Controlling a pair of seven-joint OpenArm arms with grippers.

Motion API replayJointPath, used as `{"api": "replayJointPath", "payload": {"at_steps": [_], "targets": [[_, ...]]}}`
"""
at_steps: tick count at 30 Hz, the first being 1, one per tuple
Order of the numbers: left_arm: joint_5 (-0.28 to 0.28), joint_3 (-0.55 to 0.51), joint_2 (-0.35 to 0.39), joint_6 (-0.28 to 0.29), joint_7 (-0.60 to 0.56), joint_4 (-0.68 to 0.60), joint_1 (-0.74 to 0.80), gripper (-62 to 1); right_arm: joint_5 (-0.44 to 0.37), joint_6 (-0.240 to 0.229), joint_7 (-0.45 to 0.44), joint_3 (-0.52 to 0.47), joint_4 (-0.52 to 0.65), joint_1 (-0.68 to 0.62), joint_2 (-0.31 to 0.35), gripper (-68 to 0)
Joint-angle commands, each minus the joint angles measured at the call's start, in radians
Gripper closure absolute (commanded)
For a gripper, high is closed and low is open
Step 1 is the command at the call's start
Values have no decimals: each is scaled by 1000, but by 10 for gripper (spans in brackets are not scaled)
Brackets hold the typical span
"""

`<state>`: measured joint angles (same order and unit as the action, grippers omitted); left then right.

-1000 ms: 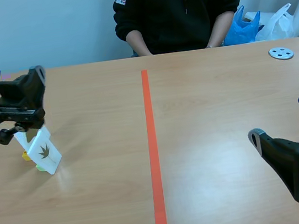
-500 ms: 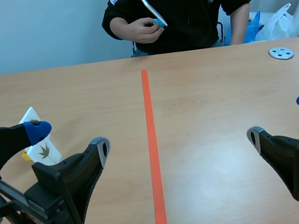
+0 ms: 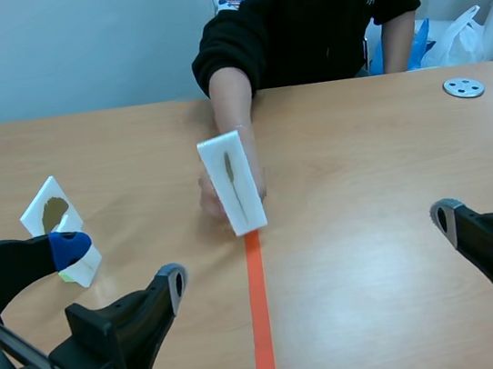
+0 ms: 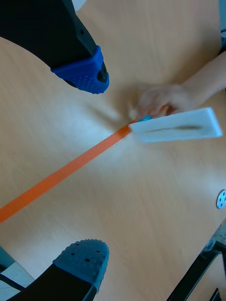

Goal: Sort the leaf by its shape. The table is split by an orange tape line. A compound leaf with several leaflets goes to the left side, a simple leaf with one blade goes to the right side. Return to the home posture when a red brick is placed on the table.

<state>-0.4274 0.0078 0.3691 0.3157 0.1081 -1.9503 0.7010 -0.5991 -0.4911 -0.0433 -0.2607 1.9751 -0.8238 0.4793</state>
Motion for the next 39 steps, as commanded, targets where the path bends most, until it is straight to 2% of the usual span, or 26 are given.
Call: {"api": "replayJointPath", "payload": {"at_steps": [1,8,24,29,31,39], "targets": [[-6,-1,-3,2,-14,-13,0,-623,-8,-1,-11,-9,11,10,8,-679],[-6,-1,-3,3,-22,-13,-1,-623,-8,0,-35,-8,11,12,8,-679],[-5,-1,-3,13,-36,-13,-1,-623,-8,0,-22,-8,11,12,8,-679],[31,2,-3,17,-37,-7,-16,-623,-7,0,-22,-8,11,12,8,-679],[51,5,-3,19,-37,6,-33,-623,-7,0,-22,-8,11,12,8,-679],[54,8,-3,48,-61,145,-137,-623,-7,0,-22,-8,11,12,8,-679]]}}
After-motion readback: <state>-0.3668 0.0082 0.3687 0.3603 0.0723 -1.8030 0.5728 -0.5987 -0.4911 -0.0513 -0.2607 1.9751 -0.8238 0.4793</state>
